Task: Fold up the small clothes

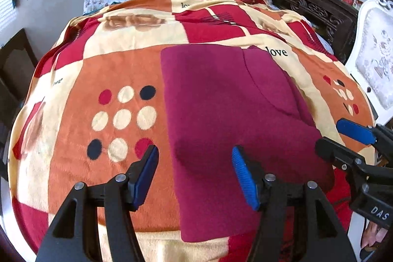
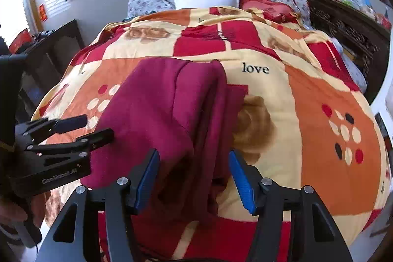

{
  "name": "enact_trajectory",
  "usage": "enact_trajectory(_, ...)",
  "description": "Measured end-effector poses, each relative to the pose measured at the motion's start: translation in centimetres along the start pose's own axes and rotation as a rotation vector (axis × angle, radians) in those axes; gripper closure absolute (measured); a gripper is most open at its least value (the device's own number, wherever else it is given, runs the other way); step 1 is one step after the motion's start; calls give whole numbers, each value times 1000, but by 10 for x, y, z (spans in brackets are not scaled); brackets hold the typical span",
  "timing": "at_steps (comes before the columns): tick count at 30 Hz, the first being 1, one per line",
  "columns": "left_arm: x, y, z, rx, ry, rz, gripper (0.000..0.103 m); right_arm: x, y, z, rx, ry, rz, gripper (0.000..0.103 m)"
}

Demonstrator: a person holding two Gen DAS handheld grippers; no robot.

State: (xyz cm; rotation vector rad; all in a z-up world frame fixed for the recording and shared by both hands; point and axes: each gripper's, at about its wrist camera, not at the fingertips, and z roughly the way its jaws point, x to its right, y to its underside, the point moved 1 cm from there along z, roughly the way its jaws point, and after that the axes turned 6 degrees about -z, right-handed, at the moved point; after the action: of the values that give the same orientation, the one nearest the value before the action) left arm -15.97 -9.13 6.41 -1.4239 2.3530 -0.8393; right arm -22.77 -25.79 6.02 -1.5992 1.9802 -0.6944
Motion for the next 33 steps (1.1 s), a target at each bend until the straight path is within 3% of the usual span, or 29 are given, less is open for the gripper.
enact_trajectory(4, -5, 2, -5, 8, -5, -33, 39, -3, -1, -3, 0, 31, 17, 26)
enact_trajectory(11, -8, 5, -16, 51, -26, -46, 38, -10, -4, -5, 15, 56, 17, 18)
enact_trajectory(33, -10, 6, -15, 76, -46, -84, 37, -7, -3, 7, -14, 45, 62, 13)
